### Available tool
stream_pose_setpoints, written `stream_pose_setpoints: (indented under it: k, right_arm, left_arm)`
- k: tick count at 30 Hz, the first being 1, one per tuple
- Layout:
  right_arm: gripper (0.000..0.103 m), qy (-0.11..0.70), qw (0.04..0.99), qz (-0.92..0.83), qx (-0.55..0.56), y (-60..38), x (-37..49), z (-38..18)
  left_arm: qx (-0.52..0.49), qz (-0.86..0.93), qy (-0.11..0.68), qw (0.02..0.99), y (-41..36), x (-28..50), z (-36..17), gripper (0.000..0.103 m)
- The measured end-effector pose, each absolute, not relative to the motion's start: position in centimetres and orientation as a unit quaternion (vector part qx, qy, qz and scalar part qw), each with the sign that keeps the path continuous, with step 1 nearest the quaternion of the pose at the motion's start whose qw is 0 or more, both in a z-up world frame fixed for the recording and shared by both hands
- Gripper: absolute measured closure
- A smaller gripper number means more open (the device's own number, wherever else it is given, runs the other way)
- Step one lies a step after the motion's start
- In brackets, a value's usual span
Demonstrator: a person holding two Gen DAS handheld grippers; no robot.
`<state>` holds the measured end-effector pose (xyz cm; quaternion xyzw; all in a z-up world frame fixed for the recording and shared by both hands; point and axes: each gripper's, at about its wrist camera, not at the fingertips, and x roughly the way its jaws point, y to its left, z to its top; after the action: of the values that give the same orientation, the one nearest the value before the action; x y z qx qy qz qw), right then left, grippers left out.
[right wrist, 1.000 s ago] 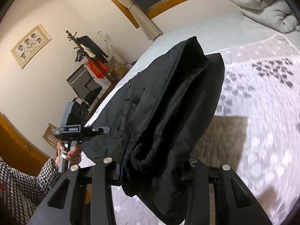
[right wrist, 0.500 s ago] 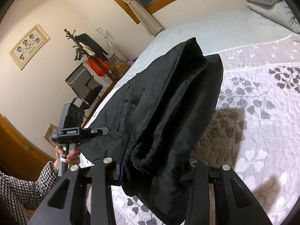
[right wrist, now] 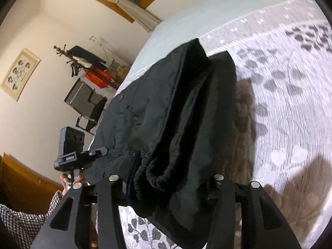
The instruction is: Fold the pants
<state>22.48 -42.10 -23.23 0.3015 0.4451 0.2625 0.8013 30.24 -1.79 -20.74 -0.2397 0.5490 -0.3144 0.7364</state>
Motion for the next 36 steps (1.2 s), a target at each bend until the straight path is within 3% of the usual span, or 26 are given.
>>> stream_pose_setpoints:
  k: [18, 22, 36]
  right_arm:
    - [0.042, 0.406, 0.787, 0.26, 0.384, -43.8, 21.8, -25.7]
    - [0.037, 0.404, 0.788, 0.258, 0.387, -44.1, 21.4, -25.5]
    - [0.036, 0.385, 0.798, 0.229, 0.403, -46.0, 17.4, -25.6]
  left_arm:
    - [-0.221, -0.311, 0.531, 0.757, -2.4, 29.9, -21.6, 0.033]
    - [-0.194, -0.302, 0.522, 0.774, -2.2, 29.2, -20.9, 0.033]
    - [-0.197, -0.254, 0.505, 0.801, 0.8, 25.7, -19.9, 0.014]
